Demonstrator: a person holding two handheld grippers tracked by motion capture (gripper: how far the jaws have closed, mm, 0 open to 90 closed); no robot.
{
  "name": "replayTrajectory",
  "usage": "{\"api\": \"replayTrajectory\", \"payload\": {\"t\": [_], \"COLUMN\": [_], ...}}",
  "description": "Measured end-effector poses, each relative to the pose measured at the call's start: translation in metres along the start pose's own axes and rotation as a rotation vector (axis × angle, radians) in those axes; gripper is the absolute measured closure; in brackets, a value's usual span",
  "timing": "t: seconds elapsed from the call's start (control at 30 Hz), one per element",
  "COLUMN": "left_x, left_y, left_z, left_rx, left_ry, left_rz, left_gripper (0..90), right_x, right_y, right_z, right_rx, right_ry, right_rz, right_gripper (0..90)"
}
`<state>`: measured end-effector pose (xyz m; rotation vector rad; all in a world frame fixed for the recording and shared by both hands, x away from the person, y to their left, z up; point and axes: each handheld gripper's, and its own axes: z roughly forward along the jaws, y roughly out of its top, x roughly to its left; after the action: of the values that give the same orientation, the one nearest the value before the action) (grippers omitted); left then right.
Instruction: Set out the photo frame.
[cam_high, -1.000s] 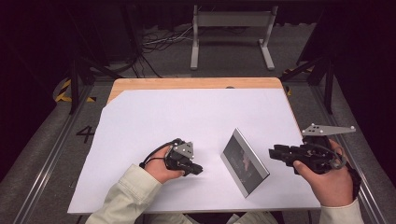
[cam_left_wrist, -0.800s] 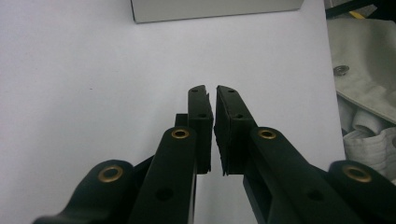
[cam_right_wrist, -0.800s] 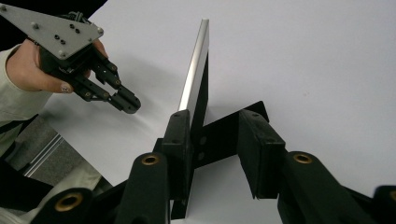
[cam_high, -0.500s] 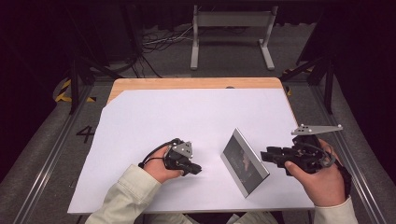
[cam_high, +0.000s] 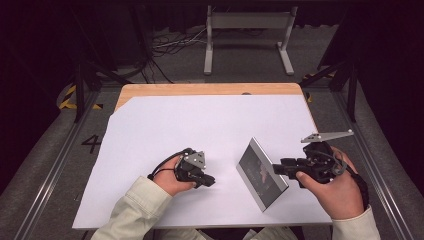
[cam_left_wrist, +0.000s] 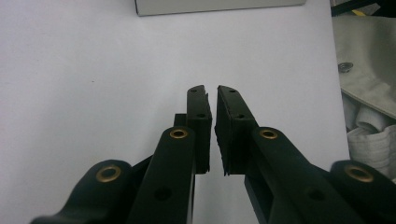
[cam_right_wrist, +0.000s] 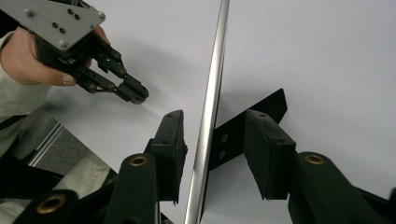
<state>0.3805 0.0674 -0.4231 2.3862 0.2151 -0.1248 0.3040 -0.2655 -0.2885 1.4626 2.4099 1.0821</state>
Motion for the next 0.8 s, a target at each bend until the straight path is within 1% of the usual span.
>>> {"api": "replayTrajectory", "payload": {"t": [0.2,0.27,0.3,0.37,0.4,0.43,0.57,0.77,0.8], "left_x": [0.000,0.000,0.000,0.000,0.000,0.000,0.000,0.001,0.001], "left_y": [0.000,0.000,0.000,-0.001,-0.001,-0.001,-0.001,-0.001,-0.001], "left_z": [-0.001,-0.001,-0.001,-0.002,-0.002,-0.002,-0.002,-0.003,-0.003], "left_rx": [-0.006,-0.004,-0.004,-0.002,-0.004,-0.004,-0.001,-0.002,-0.006], "left_ry": [0.006,0.004,0.005,0.005,0.005,0.005,0.006,0.007,0.011], "left_rz": [0.004,-0.001,-0.001,-0.005,-0.003,-0.003,-0.006,-0.009,-0.002], "left_gripper": [83.9,83.7,83.7,83.7,83.7,83.7,83.7,83.7,83.7], "right_x": [0.002,0.002,0.002,0.002,0.002,0.002,0.002,0.004,0.004], "right_y": [0.006,0.007,0.007,0.008,0.009,0.009,0.011,0.012,0.012], "right_z": [0.000,0.001,0.001,0.002,0.003,0.003,0.007,0.013,0.014], "right_rx": [0.029,0.043,0.051,0.050,0.062,0.062,0.102,0.132,0.136], "right_ry": [-0.025,-0.032,-0.032,-0.029,-0.035,-0.035,-0.040,-0.039,-0.039], "right_rz": [0.004,0.010,0.015,0.012,0.011,0.011,0.027,0.038,0.037], "right_gripper": [57.9,57.9,57.8,57.1,58.2,58.2,59.2,59.2,59.3]}}
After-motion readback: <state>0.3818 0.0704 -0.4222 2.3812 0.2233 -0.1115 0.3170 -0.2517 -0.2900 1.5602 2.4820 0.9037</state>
